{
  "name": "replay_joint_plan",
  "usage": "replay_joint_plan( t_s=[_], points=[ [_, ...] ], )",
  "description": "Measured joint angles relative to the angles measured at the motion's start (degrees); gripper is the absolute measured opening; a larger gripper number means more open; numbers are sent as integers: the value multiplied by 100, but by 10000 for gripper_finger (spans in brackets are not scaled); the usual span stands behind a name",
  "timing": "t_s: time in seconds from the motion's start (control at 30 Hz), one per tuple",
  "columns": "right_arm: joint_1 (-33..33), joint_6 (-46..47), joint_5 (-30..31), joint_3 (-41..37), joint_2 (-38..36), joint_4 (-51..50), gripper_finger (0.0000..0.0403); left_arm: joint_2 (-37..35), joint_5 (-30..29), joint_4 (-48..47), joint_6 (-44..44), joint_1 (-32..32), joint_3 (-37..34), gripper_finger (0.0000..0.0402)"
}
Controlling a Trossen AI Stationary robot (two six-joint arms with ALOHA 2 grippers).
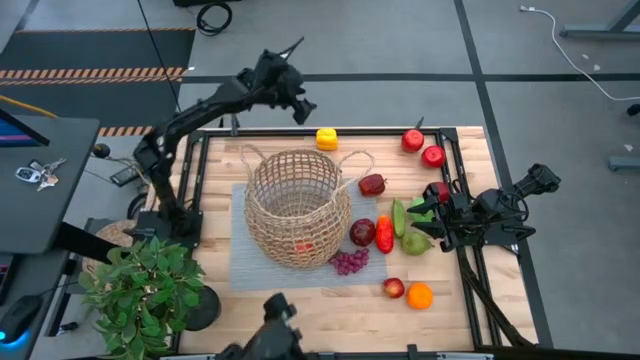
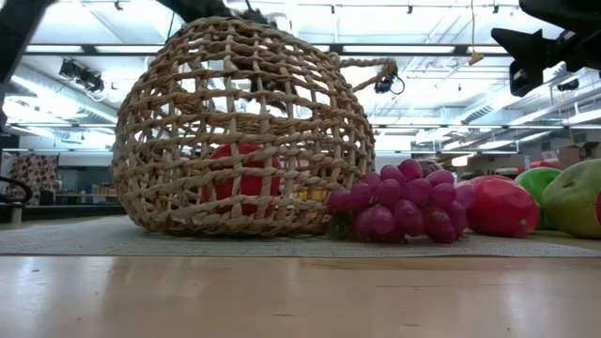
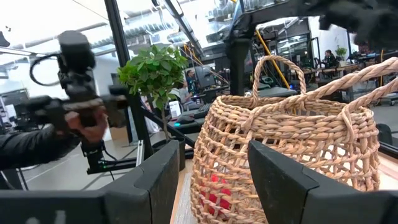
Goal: Build produce basket
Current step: Put the bell pepper into the brown basket
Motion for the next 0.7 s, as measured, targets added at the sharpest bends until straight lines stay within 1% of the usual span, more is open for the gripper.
replay_joint_plan(
  t_s=[0.2,0.3,0.37,0.43,0.53,0.63,0.7],
  points=[
    [2,1,0,1,0,2,197,807,26,-755,143,92,619,313],
    [2,1,0,2,0,2,197,1187,1,-1038,343,8,1091,306],
    [0,1,0,0,0,0,197,1427,-127,-1146,459,-63,1512,301],
    [0,1,0,1,-2,4,197,1650,-454,-1328,688,-135,1983,295],
    [1,1,0,0,-1,3,197,1938,-1124,-1466,1197,-224,2550,289],
    [0,0,0,0,-1,2,197,2149,-1754,-1399,1570,-286,2672,286],
    [0,1,0,1,0,2,197,2306,-1996,-1417,1851,-350,2669,286]
  ],
)
